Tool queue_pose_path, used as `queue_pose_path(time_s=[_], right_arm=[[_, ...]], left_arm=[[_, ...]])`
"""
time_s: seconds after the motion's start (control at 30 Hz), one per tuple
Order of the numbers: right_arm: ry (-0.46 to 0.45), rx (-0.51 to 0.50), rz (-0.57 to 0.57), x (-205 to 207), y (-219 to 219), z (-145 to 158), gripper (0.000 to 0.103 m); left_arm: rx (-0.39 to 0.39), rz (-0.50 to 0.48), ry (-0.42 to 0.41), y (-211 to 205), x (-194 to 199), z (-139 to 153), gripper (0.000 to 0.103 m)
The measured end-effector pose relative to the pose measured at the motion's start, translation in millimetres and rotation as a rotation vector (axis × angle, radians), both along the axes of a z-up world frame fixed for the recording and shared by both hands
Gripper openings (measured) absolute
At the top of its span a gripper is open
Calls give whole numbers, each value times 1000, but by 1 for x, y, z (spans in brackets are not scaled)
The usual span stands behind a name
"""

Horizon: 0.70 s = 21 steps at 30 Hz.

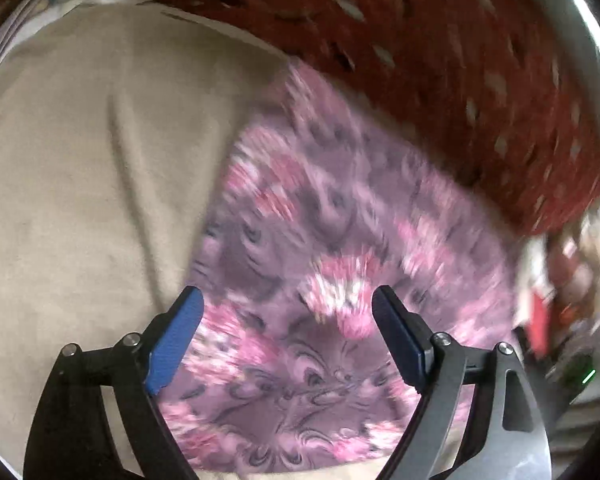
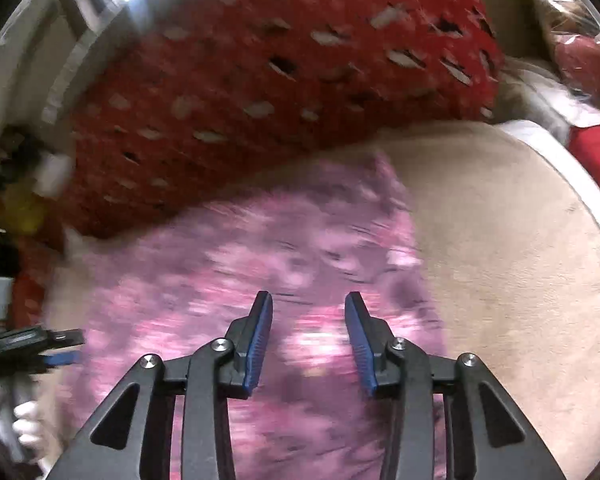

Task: Fold small clothes
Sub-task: 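Move both open grippers to the folded shirt's edge, then grasp the shirt edge with the left gripper and lift it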

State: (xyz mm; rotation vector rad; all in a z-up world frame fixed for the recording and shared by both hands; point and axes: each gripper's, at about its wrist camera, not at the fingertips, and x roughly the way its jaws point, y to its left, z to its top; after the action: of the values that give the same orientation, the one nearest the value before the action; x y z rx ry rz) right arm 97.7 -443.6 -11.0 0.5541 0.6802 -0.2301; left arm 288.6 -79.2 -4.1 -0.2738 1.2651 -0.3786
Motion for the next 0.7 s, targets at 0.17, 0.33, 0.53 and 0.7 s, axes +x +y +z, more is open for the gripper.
queue_pose_path(time_s=[0.17,0.33,0.53,0.7], right_arm=[[-32,79,95,19,17,-5,49],[-123,102,110,13,34,-47,62],[-136,101,103,19,34,-44,61],[-143,104,102,15,34,-45,61]], left_arm=[[-159,94,106,51,24,-4,86],[-182,35,224,46,14,-39,86],[-306,-108,276,34,-5,-42,86],[-257,-217,286,30,-32,-47,86]])
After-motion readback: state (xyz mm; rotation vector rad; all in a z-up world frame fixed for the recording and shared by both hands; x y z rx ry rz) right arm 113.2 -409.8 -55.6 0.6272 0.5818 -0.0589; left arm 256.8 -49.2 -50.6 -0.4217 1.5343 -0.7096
